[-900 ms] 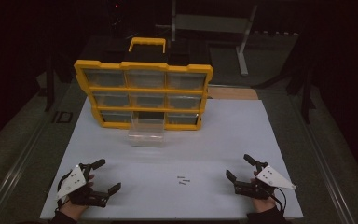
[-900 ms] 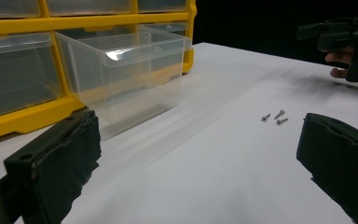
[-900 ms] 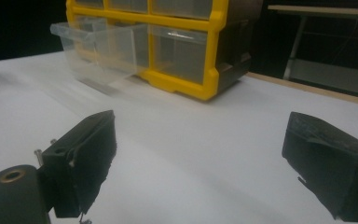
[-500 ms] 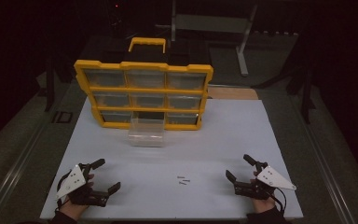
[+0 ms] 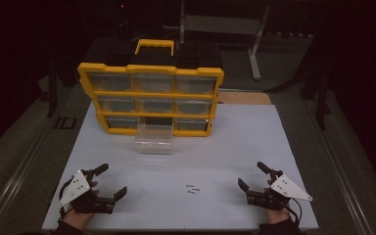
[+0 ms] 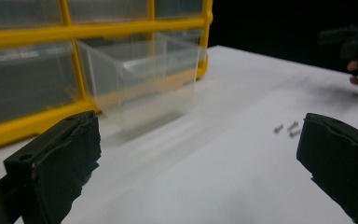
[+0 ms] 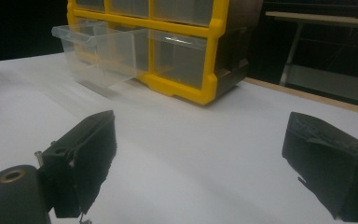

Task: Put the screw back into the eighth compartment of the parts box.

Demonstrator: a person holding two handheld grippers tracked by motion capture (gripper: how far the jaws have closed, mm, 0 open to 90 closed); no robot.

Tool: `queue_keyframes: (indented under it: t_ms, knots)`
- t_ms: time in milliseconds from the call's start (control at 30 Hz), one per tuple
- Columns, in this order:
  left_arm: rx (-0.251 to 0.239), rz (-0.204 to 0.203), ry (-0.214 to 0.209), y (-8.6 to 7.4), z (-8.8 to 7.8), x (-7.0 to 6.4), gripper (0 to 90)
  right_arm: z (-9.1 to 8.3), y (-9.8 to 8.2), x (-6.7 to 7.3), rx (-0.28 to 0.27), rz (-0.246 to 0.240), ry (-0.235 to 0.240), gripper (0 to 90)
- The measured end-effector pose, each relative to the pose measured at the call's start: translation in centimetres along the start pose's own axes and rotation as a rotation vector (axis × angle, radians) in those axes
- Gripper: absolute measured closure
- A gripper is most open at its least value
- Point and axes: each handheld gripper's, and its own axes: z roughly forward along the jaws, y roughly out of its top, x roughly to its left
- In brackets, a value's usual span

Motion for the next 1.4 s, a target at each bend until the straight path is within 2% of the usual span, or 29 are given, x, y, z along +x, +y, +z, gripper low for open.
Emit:
queue_keyframes:
  t_ms: [100,167,267,400,600,700,733,1000,1133,1300,1400]
  knots:
    - [-0.016,-0.002,0.003,1.1,-0.1,-0.3,0.0,0.0,0.0,0.1,0.007,-0.002,-0.001,10.1]
    - [-0.011,-0.006,-0.012,2.1,-0.1,-0.5,0.0,0.0,0.0,0.1,0.004,-0.003,0.001,10.1]
    - [0.007,-0.004,-0.022,3.5,-0.1,-0.7,0.0,0.0,0.1,0.1,0.001,-0.003,0.0,10.1]
    - [0.043,-0.03,-0.05,5.2,0.2,-0.7,0.0,0.0,0.1,0.1,0.0,-0.003,0.0,10.1]
    - [0.06,-0.035,-0.078,6.9,1.1,-0.9,0.0,0.0,0.1,0.2,0.0,-0.007,0.006,10.1]
    - [0.064,-0.033,-0.08,7.1,1.3,-0.9,0.0,0.0,0.1,0.2,0.001,-0.009,0.006,10.1]
    - [0.076,-0.021,-0.1,7.9,2.0,-1.1,0.0,0.0,0.2,0.2,-0.002,-0.012,0.007,10.1]
    - [0.102,0.015,-0.152,9.7,4.4,-2.0,0.0,0.1,0.2,0.3,0.0,-0.014,0.014,10.1]
    - [0.114,0.033,-0.209,10.2,5.7,-2.2,0.0,0.1,0.2,0.3,0.0,-0.014,0.018,10.1]
    - [0.13,0.045,-0.248,10.6,7.4,-2.4,0.0,0.1,0.2,0.3,0.002,-0.013,0.025,10.1]
    - [0.149,0.067,-0.274,10.9,8.4,-2.8,0.0,0.2,0.1,0.3,0.004,-0.013,0.029,10.1]
